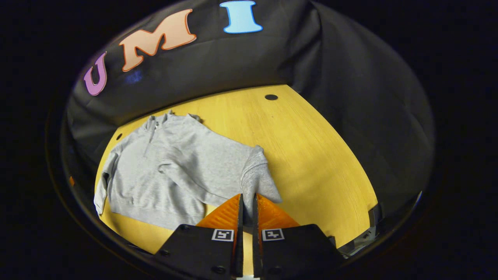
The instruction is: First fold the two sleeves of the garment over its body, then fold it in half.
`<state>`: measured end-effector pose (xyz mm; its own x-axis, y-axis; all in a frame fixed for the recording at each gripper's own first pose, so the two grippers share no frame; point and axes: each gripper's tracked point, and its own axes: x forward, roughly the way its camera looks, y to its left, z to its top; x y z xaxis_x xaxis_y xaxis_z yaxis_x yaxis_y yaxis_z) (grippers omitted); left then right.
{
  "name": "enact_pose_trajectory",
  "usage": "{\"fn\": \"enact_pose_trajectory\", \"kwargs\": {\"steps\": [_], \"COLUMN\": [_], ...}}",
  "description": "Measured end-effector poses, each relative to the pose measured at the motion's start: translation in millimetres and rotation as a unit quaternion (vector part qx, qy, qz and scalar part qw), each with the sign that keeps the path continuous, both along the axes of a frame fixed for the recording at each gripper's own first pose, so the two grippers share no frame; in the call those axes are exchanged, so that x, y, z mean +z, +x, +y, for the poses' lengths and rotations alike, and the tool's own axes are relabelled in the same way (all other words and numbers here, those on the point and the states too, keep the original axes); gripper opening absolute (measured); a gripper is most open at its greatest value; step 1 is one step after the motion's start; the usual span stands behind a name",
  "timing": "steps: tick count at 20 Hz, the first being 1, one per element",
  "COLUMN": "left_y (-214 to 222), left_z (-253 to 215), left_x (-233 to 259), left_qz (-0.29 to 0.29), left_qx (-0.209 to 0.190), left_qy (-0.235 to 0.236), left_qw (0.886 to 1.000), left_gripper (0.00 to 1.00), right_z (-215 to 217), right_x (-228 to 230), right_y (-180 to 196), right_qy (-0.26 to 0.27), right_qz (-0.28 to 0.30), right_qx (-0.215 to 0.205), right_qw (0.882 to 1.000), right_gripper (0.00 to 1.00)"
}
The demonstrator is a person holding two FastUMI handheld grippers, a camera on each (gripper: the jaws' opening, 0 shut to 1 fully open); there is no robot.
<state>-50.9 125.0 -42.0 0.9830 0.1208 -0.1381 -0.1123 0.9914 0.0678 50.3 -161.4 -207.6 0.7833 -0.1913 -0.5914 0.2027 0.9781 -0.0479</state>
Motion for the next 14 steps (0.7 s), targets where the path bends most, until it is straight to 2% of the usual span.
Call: {"fn": "enact_pose_trajectory", "kwargs": {"steps": [8, 12, 14], "left_y": [-16, -25, -30], "left_z": [33, 49, 56], "left_x": [3, 5, 3], "left_qz": [-0.009, -0.017, -0.022], "left_qx": [-0.007, 0.003, 0.011], "left_qy": [-0.002, -0.011, -0.021], "left_qw": [1.000, 1.000, 0.999], "left_gripper": [0.95, 0.95, 0.95], "right_z": [118, 188, 216], "right_x": [52, 77, 86], "right_y": [36, 52, 62], "right_qy": [0.022, 0.073, 0.087], "right_qz": [-0.055, -0.086, -0.101], "right_qx": [0.066, 0.118, 0.144], "right_qw": [0.996, 0.987, 0.981], "right_gripper": [0.14, 0.11, 0.04]}}
